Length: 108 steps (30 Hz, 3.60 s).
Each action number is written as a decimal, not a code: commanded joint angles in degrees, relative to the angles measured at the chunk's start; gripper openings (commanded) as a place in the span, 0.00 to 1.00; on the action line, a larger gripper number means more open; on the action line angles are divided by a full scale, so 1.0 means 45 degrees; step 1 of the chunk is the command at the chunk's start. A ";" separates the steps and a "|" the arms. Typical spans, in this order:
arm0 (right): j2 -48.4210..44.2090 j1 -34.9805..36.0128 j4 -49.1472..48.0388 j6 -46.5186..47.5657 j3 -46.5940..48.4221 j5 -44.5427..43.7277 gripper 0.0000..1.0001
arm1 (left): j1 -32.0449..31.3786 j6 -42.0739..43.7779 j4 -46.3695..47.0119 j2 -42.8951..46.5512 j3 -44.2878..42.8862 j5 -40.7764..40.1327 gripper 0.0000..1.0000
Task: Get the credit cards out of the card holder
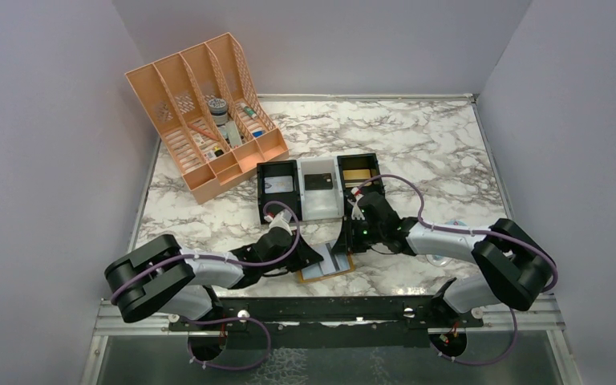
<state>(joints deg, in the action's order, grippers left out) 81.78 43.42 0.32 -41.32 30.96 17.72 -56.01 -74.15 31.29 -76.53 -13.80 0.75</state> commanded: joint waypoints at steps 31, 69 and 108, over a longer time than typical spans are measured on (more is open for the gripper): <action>0.0163 -0.0020 0.0983 0.0310 -0.0239 -0.1252 0.15 | -0.0054 -0.0623 0.0341 0.2280 0.1591 -0.0722 0.00; 0.0496 -0.1686 -0.9281 -0.2678 0.0681 0.8444 0.53 | 0.5923 0.5168 -0.1695 0.7277 -0.0773 0.8431 0.00; 0.0767 -0.1099 -1.0571 -0.3653 0.0305 0.7439 0.01 | 0.5923 0.3604 -0.0347 0.7725 0.0199 0.7399 0.30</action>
<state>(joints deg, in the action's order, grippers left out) 88.38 38.09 -51.79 -62.30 32.58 55.94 -29.67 -57.89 29.32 -42.41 -12.62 36.23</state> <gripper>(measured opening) 0.017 0.134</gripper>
